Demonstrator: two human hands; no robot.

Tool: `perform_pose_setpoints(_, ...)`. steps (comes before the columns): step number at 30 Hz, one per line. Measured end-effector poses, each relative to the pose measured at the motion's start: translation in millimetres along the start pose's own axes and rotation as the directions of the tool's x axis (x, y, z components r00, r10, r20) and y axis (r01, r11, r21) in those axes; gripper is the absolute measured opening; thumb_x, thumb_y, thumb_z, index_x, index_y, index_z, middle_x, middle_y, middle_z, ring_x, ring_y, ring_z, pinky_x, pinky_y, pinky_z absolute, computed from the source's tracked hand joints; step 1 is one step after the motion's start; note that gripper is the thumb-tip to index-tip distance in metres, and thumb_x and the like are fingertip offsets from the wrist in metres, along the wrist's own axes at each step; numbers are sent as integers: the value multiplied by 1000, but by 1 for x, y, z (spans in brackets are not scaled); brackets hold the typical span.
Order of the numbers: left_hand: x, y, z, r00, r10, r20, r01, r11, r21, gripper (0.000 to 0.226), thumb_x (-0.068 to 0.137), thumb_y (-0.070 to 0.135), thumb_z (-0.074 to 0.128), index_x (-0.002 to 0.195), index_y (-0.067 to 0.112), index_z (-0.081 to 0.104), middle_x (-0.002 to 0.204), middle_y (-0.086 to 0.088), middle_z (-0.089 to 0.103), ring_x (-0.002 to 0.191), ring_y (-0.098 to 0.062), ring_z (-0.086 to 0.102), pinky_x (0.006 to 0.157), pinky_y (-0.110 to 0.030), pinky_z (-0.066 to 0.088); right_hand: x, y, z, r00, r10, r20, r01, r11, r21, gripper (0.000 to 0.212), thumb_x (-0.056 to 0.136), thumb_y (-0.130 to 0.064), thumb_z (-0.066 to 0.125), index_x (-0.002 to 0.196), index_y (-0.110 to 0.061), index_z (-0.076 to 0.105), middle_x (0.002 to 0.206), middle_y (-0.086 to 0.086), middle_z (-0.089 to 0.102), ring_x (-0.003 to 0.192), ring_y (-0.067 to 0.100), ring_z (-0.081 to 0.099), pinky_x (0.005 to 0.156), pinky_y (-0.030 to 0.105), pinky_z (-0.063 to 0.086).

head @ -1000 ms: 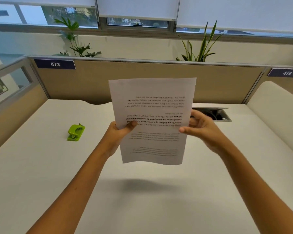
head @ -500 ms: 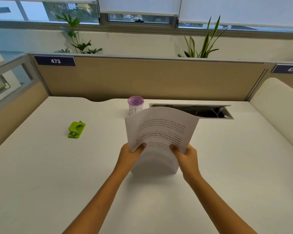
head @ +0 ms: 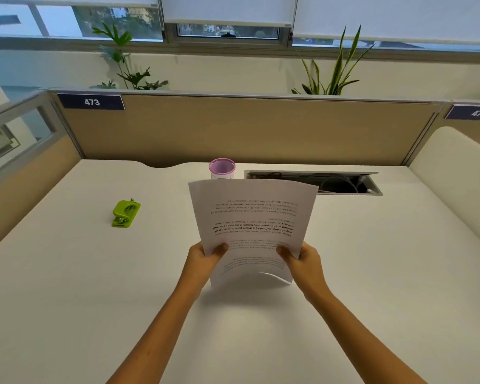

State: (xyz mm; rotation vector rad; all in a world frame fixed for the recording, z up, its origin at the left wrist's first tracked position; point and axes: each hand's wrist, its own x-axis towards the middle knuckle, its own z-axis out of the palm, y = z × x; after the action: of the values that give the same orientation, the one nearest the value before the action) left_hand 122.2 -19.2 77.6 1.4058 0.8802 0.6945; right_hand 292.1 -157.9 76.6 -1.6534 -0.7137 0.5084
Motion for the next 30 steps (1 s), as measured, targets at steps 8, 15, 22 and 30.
perform_pose_setpoints(8, 23, 51, -47, 945, 284, -161, -277, 959, 64, 37, 85, 6, 65, 117, 23, 58, 124, 1, 63, 121, -11, 54, 105, -36, 42, 40, -55, -46, 964, -243, 107, 265, 876, -403, 17, 91, -14, 58, 104, -17, 69, 90, -6, 68, 74, 11, 63, 61, 8, 46)
perform_pose_setpoints(15, 16, 104, -40, 931, 293, 218, -365, 770, 523, 74, 80, 39, 70, 138, 52, 27, 158, 3, 18, 136, -15, 30, 98, -38, 44, 50, -109, -53, 894, -218, 391, 441, 574, -690, 23, 90, -17, 58, 107, -27, 69, 103, 1, 70, 90, 22, 65, 73, 34, 58)
perform_pose_setpoints(22, 18, 92, -36, 945, 231, 233, -296, 905, 305, 9, 87, 40, 57, 92, 47, 62, 84, 15, 68, 80, -16, 66, 59, -16, 50, 57, -120, -79, 871, -210, 445, 483, 534, -694, 6, 87, -24, 63, 89, -27, 68, 88, -3, 72, 80, 17, 68, 65, 32, 58)
perform_pose_setpoints(30, 22, 77, -56, 965, 190, 180, -195, 981, 11, 18, 76, 39, 64, 93, 43, 69, 91, 10, 74, 89, -21, 67, 74, -35, 57, 56, -93, -111, 931, -129, 341, 72, 982, 174, 39, 73, -22, 75, 110, -25, 64, 103, 5, 75, 93, 24, 72, 69, 29, 59)
